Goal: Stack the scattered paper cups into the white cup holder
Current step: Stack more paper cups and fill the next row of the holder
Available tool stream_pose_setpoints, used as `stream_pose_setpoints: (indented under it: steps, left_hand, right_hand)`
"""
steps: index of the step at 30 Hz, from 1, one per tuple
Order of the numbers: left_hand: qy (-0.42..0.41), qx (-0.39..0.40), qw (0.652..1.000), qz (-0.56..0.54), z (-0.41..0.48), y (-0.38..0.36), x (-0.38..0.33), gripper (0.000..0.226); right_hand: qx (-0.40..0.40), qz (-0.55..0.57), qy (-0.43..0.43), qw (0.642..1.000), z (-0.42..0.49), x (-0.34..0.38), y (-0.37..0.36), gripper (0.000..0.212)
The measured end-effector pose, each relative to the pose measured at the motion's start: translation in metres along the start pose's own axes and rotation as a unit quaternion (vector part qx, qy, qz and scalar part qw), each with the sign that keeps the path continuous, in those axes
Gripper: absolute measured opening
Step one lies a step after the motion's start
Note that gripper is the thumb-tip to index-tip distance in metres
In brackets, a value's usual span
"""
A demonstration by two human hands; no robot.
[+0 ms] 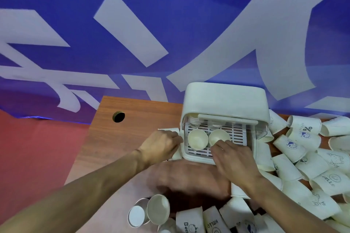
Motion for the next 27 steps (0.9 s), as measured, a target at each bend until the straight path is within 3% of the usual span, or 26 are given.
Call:
stream_pose_setpoints:
  steps: [2,5,8,11,14,21,27]
  left_hand:
    - [0.062,-0.024,0.998,-0.013,-0.018,0.003,0.024,0.007]
    - [0.182,0.010,0.982,-0.042,-0.039,-0.009,0.054,0.015]
    - [0.281,0.052,0.957,-0.054,-0.048,-0.030,0.070,0.020]
    - [0.343,0.090,0.931,-0.091,-0.045,-0.050,0.076,0.025]
    - [0.364,0.089,0.912,-0.166,-0.036,-0.061,0.077,0.025]
    - [0.373,0.044,0.903,-0.210,-0.017,-0.071,0.078,0.030]
    - [0.418,0.015,0.867,-0.272,-0.019,-0.084,0.084,0.031]
  right_hand:
    - [0.022,0.022,0.036,0.999,0.002,0.023,0.001,0.013]
    - [0.094,0.087,0.032,0.991,0.009,0.057,-0.012,0.005]
    - [0.177,0.169,-0.011,0.970,0.018,0.082,-0.029,0.020]
    - [0.211,0.208,-0.027,0.955,0.027,0.099,-0.044,0.036]
    - [0.229,0.233,-0.062,0.943,0.037,0.104,-0.054,0.044]
    - [0.215,0.329,-0.121,0.912,0.051,0.107,-0.072,0.045]
    - [0.124,0.541,-0.213,0.804,0.056,0.115,-0.089,0.031]
Point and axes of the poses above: each hand's wrist, its own z-axis towards the middle knuckle, its own y-axis out of the back of the hand, x = y × z, the point moved 4 cm from there along z, towards the middle knuckle, and after that the axes turned 9 degrees about x, right-handed, at the moved point
